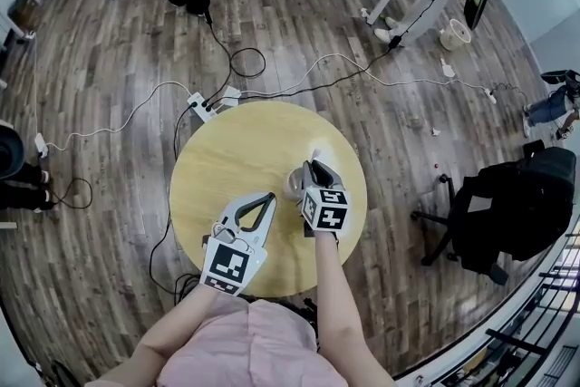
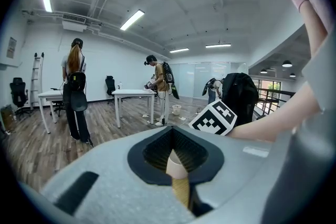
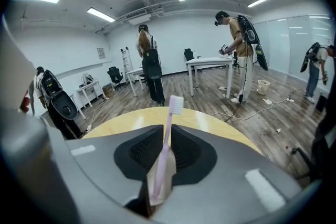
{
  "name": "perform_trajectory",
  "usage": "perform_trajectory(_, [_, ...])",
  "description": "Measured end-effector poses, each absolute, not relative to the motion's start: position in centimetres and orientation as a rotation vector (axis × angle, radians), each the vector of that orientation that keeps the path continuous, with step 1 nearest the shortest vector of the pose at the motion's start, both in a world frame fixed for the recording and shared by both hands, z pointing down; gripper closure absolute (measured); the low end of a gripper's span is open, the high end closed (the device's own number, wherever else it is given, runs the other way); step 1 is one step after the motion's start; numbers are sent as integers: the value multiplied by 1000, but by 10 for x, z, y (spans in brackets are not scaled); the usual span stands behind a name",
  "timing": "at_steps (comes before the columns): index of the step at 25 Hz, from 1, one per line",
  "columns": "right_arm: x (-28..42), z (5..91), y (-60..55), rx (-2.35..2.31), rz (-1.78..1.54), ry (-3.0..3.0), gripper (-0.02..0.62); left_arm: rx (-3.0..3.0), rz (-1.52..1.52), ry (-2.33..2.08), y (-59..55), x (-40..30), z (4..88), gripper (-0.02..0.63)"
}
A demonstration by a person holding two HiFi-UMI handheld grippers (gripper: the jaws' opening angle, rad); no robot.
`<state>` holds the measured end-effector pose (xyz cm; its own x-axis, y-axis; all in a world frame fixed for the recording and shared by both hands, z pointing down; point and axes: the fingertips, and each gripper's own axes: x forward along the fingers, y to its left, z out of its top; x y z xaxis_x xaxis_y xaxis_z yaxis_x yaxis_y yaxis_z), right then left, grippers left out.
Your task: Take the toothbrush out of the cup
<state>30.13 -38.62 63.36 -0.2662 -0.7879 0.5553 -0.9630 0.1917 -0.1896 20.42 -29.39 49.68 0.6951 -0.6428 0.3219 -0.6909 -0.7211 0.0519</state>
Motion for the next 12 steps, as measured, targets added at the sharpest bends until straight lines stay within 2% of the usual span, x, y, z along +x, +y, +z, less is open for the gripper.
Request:
perform_trajectory(1, [302,633,-386,1651,724,-2141,558,2731,423,-1085,-294,204,497,607])
perform_trajectory(4, [302,630,-387,1655,717,-2160,575,2727,425,-1096,-295,202,498,607])
perform_trajectory(12, [302,600,-382,1704,674,-2240,575,2734,410,-1103,-290,200,495,607])
